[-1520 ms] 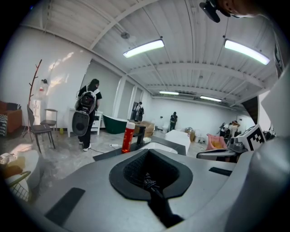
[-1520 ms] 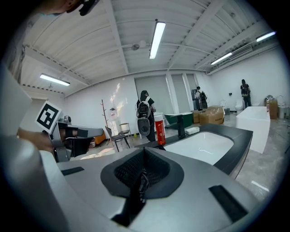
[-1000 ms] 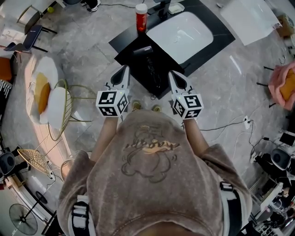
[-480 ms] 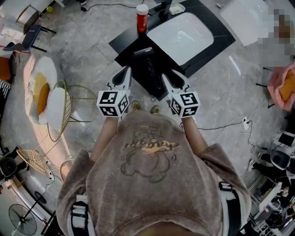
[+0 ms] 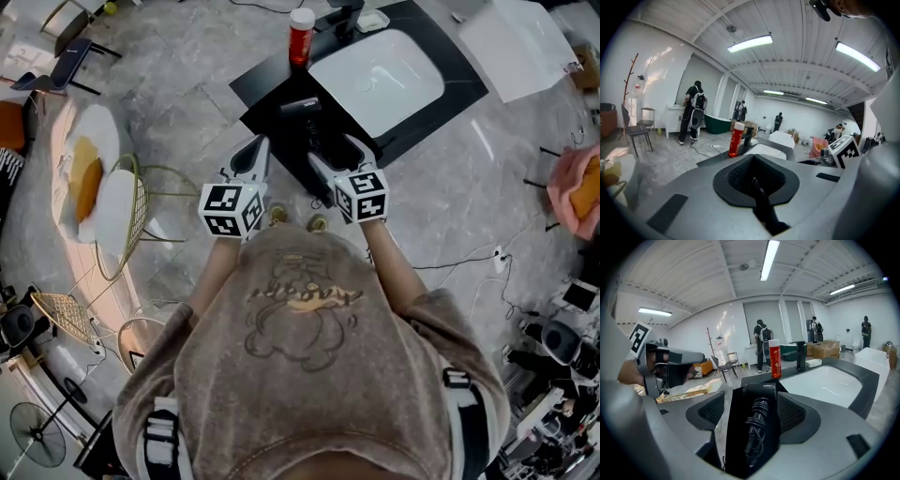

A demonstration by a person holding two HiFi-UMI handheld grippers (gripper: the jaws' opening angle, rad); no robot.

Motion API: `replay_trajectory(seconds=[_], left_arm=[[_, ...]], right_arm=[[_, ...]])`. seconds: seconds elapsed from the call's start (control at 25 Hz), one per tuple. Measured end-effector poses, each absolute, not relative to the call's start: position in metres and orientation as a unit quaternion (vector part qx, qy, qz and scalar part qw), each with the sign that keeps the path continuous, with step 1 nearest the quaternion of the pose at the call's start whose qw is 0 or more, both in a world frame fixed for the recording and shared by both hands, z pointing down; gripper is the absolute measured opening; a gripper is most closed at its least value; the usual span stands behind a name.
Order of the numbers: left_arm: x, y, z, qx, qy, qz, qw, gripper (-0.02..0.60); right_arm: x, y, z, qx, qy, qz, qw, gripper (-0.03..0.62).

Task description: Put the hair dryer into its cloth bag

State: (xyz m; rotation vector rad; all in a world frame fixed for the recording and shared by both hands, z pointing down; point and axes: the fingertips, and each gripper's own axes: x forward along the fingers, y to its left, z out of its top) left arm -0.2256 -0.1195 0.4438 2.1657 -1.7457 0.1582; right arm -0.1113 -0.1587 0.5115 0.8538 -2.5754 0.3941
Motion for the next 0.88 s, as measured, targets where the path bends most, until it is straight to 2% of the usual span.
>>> replay_trajectory(seconds=[0.52,0.88], left_arm=[[-0.243,-0.121,0.449,0.750,-0.633,0.067,0.179,0.015],[-0.262,-0.119,0.454,0.735,-0.649,0.067,0.184,0.015]], right_arm=[[-0.151,-0.192,0.592,0.281,-0.903,0.166,0.281,0.333],[-0.163,-0.206,0.628,0.277,-0.886,0.161,0.335,0.287]])
